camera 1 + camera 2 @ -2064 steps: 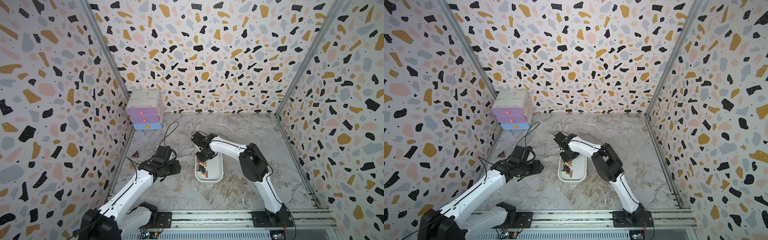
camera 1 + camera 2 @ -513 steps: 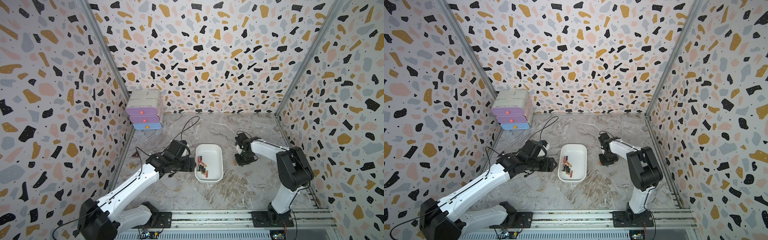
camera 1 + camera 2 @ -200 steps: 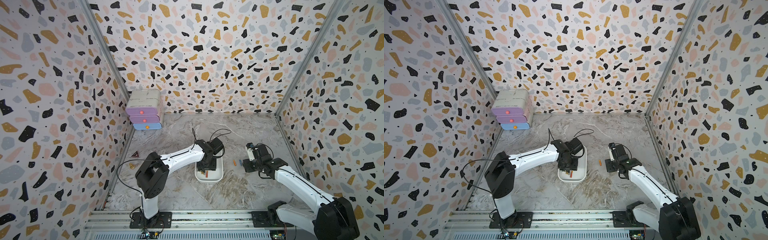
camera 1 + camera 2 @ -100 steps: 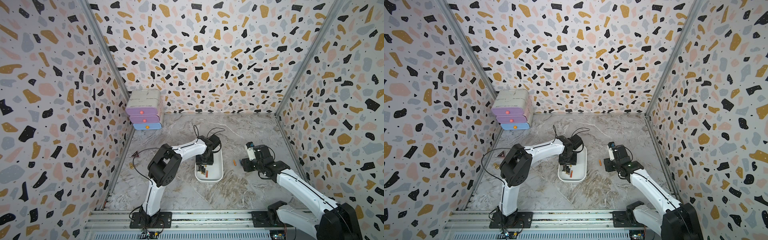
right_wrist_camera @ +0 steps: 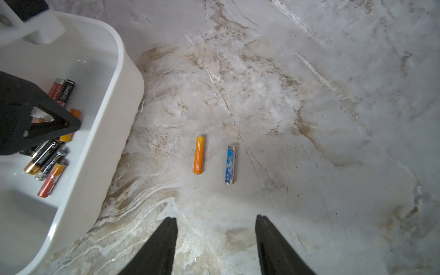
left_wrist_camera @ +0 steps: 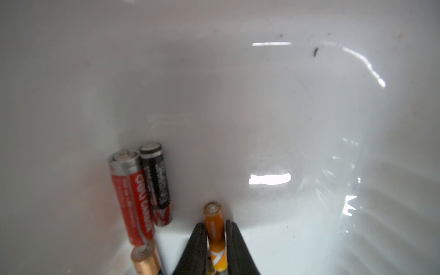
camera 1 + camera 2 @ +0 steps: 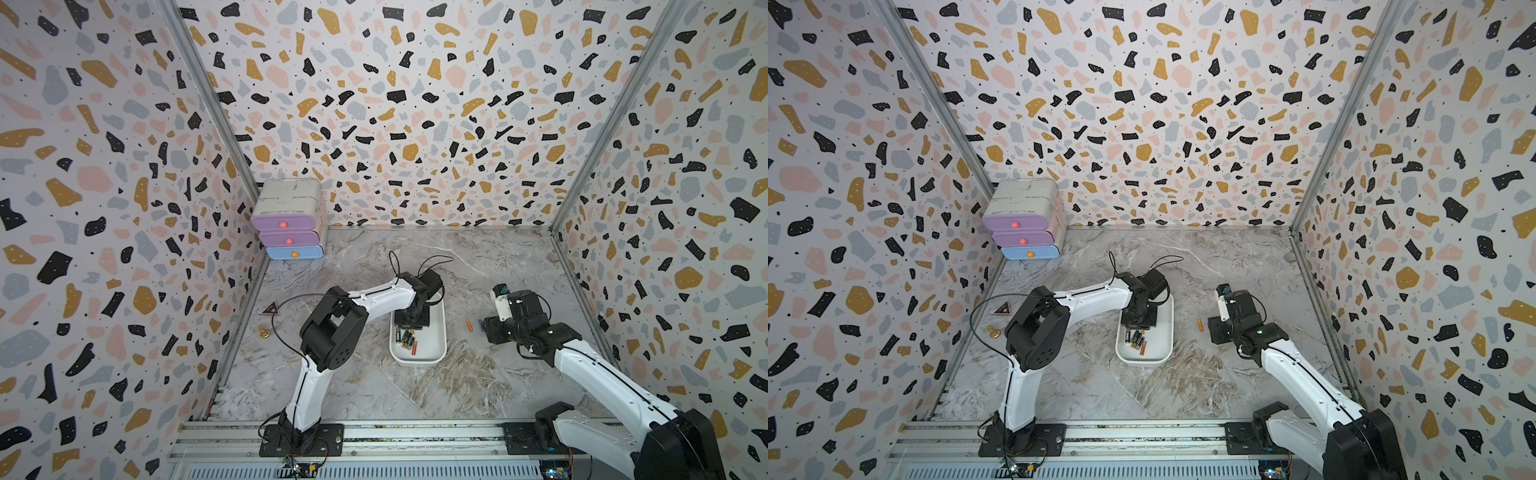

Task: Take the batteries out of the storage box
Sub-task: Pick up the battery from the storage box.

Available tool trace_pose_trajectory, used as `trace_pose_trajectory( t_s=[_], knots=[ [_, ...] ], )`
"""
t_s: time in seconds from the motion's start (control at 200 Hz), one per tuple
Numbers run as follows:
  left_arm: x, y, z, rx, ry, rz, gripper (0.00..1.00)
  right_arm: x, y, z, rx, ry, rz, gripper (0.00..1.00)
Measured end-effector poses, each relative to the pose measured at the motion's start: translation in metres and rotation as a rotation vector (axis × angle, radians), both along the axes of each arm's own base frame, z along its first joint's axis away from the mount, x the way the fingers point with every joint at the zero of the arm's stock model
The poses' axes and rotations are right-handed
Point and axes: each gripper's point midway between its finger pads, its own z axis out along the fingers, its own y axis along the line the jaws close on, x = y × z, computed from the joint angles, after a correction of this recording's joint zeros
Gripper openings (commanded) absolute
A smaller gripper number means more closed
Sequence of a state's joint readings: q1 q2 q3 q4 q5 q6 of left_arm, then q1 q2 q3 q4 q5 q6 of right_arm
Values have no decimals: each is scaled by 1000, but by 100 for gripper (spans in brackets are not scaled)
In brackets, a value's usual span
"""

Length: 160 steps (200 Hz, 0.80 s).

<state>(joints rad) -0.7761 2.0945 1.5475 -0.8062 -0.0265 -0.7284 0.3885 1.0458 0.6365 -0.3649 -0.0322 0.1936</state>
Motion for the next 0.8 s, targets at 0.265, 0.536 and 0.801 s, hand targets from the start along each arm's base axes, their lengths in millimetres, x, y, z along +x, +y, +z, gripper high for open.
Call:
trace_pose_trajectory(
  t_s=[0.265, 0.536, 0.801],
  knots=[
    [7, -3, 0, 16, -15, -21, 29, 0, 0, 0, -1, 0, 0, 59],
    [8, 1, -4, 48, -11, -30, 14, 0, 0, 1, -1, -3, -1, 59],
    [9, 1, -5, 58, -8, -30, 13, 0, 0, 5, 5, -16, -2, 60]
  ],
)
